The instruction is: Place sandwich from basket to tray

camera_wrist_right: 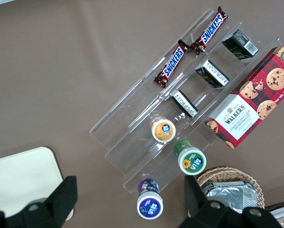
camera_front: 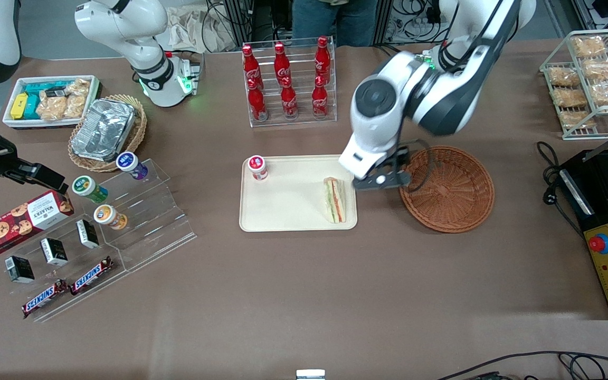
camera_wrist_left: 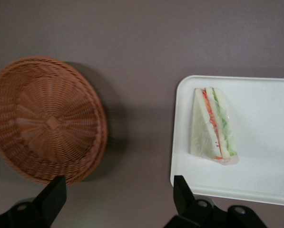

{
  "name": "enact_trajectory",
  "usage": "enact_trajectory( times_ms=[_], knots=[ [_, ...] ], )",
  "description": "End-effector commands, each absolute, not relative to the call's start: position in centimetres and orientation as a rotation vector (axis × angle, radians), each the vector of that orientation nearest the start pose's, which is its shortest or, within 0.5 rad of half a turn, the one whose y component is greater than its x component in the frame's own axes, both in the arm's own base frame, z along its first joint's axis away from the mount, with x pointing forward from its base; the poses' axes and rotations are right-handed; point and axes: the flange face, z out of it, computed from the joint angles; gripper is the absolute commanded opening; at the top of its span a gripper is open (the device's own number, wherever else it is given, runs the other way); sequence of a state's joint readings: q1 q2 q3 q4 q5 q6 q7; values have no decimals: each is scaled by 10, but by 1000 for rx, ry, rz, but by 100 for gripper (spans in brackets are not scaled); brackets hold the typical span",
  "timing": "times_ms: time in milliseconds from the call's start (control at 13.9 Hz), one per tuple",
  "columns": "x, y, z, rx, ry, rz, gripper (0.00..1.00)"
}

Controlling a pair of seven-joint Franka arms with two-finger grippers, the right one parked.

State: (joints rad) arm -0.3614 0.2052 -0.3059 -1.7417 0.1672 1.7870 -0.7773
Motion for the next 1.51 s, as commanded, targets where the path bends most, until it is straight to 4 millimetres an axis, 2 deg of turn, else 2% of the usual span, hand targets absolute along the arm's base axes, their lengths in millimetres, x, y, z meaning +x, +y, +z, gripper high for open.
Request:
enact_trajectory(
  times_ms=[0, 144, 216, 288, 432, 577, 721, 793, 865, 1153, 1441],
  knots=[
    [493, -301, 491, -2946, -199, 12, 100],
    [494, -270, 519, -2930, -286, -8, 100],
    [499, -246, 530, -2919, -347, -7, 100],
    [503, -226, 536, -2914, -322, 11, 100],
    [516, -172, 545, -2935, -177, 84, 100],
    [516, -130, 557, -2927, -86, 146, 100],
    [513, -93, 579, -2918, -106, 111, 100],
    [512, -89, 585, -2945, -139, 102, 100],
    [514, -74, 586, -3003, -202, 127, 100],
    [509, -75, 598, -3031, -212, 99, 100],
    [497, -8, 622, -3110, -253, 91, 100]
  ],
)
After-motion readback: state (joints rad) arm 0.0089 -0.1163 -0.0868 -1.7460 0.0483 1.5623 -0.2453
